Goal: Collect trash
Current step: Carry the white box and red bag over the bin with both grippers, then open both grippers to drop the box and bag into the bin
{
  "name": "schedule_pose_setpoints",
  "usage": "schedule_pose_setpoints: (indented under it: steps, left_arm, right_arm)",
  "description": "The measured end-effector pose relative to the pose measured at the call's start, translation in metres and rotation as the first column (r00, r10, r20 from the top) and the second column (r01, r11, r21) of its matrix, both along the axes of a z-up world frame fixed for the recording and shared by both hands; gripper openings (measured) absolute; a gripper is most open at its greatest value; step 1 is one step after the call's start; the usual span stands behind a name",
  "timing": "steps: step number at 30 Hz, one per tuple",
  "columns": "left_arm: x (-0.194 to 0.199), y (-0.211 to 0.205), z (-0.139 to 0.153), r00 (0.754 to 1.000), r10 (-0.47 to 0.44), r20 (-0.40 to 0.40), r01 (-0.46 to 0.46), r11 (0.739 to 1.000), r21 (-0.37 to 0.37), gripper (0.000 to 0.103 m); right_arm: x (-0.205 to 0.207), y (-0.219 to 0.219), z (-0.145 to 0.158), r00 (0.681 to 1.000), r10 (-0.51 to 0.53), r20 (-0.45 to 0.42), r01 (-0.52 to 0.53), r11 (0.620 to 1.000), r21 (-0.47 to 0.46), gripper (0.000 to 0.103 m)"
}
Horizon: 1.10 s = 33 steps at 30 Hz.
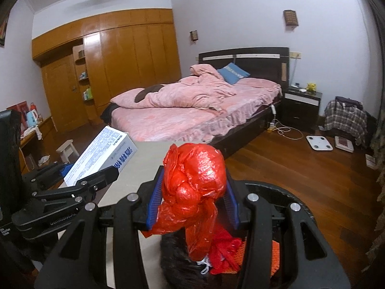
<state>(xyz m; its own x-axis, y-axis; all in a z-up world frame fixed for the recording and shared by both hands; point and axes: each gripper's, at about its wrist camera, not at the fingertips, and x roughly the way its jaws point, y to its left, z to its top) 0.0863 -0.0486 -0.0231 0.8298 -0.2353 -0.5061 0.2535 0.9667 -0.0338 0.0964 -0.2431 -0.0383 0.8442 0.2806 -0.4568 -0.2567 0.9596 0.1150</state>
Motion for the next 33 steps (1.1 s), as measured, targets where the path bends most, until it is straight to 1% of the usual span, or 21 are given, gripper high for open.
schedule_pose_setpoints:
  steps: [7,16,24,30,32,33]
  left_arm:
    - [0.008,-0.029,-0.008,0.998,-0.068,-0.007,0.068,0.998,0.010,0.057]
    - [0.023,-0.063,-0.034,0.989,-0.148,-0.029,0.149,0.989,0.013,0.057]
    - [0.042,-0.084,-0.049,0.982,-0.182,-0.051,0.183,0.983,0.016,0.057]
    - [0.051,-0.095,-0.061,0.978,-0.193,-0.081,0.195,0.981,0.022,0.057]
    - [0.054,-0.097,-0.063,0.976,-0.198,-0.089,0.201,0.979,0.023,0.057]
    - [0.055,-0.099,-0.065,0.974,-0.204,-0.099,0.208,0.978,0.024,0.058]
  right_arm:
    - [0.000,-0.033,-0.015,0.997,-0.077,-0.025,0.077,0.997,-0.005,0.044]
    - [0.011,-0.064,-0.044,0.987,-0.146,-0.070,0.145,0.989,-0.016,0.044]
    - [0.024,-0.079,-0.066,0.980,-0.170,-0.107,0.168,0.985,-0.026,0.044]
    - [0.033,-0.087,-0.076,0.973,-0.187,-0.133,0.184,0.982,-0.032,0.044]
    - [0.034,-0.088,-0.080,0.972,-0.191,-0.140,0.187,0.982,-0.036,0.046]
    - [0.035,-0.088,-0.081,0.971,-0.194,-0.142,0.190,0.981,-0.040,0.050]
